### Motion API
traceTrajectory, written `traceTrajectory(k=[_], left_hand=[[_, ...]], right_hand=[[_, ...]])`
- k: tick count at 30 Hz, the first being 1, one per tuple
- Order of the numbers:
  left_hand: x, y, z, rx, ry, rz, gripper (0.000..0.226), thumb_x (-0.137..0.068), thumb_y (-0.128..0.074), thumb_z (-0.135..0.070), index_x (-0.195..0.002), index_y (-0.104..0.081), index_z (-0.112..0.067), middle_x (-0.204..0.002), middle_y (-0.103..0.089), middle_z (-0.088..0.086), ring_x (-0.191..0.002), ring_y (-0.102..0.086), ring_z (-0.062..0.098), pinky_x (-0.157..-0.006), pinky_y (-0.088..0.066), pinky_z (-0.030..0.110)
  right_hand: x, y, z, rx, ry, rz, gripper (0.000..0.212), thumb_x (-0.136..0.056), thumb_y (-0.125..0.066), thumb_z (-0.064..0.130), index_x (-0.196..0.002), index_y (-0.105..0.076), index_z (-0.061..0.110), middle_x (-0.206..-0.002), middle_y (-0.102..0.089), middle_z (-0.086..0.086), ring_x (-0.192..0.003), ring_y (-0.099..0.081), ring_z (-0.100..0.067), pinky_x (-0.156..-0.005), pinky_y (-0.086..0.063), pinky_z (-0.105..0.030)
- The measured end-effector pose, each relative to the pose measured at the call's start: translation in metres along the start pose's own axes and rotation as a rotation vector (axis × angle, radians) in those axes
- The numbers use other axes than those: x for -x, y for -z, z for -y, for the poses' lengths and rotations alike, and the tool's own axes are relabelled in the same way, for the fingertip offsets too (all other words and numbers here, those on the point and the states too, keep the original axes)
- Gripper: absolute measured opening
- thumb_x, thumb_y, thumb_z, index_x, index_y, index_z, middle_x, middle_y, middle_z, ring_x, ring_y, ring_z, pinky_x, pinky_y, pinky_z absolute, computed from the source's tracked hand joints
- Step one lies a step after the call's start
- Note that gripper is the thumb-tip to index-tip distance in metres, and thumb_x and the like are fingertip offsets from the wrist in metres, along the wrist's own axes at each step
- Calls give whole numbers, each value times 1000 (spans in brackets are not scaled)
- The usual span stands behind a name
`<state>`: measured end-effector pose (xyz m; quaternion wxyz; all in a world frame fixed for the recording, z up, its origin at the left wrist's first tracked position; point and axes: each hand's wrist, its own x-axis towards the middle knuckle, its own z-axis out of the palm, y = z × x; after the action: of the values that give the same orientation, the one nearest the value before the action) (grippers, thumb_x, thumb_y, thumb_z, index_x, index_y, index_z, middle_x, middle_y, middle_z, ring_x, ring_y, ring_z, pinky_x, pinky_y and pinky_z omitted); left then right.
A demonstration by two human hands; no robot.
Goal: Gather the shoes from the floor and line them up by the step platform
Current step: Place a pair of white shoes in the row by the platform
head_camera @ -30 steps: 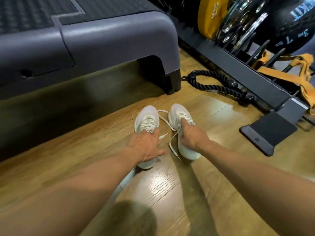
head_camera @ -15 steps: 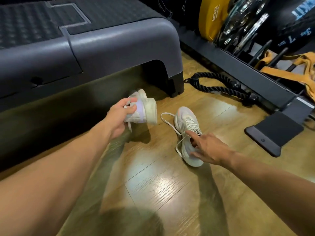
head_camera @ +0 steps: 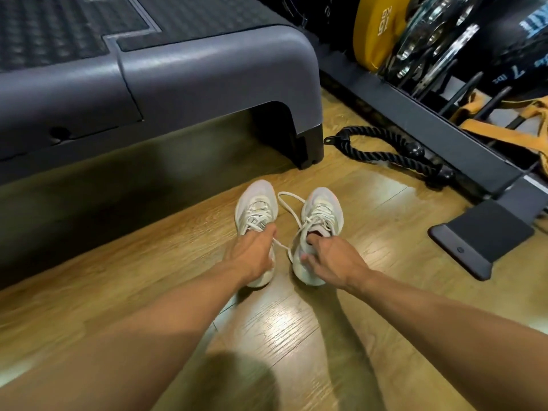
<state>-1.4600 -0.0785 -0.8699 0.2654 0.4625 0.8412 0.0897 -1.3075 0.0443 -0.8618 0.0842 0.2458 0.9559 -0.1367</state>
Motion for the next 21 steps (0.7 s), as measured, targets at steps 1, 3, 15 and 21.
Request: traceTrajectory(k=[1,3,15,21], left_hand=[[-4,1,2,-62,-4,38,63,-75,-72,-28,-119,-30,-40,-113,-55,4,-99,-56,28,-78,-53,43],[-11,2,2,-146,-47,87,74,-72,-77,-29,-127,-28,-35,-109,-58,5,-97,-58,29,-75,-52,40],[80,81,-63,25,76,-26,14,-84,-53,-18,-96,-59,-20,-103,-63,11,-98,-59,35,-77,-47,37],[196,200,-105,114,193,98,11,-80,-58,-15,-78,-52,-23,-96,-64,7,-92,-60,33,-73,-47,35]], right_hand=[[-5,-1,6,10,12,-2,29,-97,-40,39,-109,-51,15,-92,-63,-9,-69,-52,-20,-59,-39,-26],[-12,-4,16,20,46,-6,29,-99,-35,39,-105,-50,15,-86,-63,-9,-68,-55,-20,-57,-42,-27],[18,112,83,-18,23,162,20,-88,-57,24,-99,-62,9,-103,-67,-19,-98,-60,-36,-74,-43,-33],[92,246,157,23,141,322,21,-90,-52,24,-103,-59,9,-106,-65,-18,-98,-60,-35,-71,-37,-29]])
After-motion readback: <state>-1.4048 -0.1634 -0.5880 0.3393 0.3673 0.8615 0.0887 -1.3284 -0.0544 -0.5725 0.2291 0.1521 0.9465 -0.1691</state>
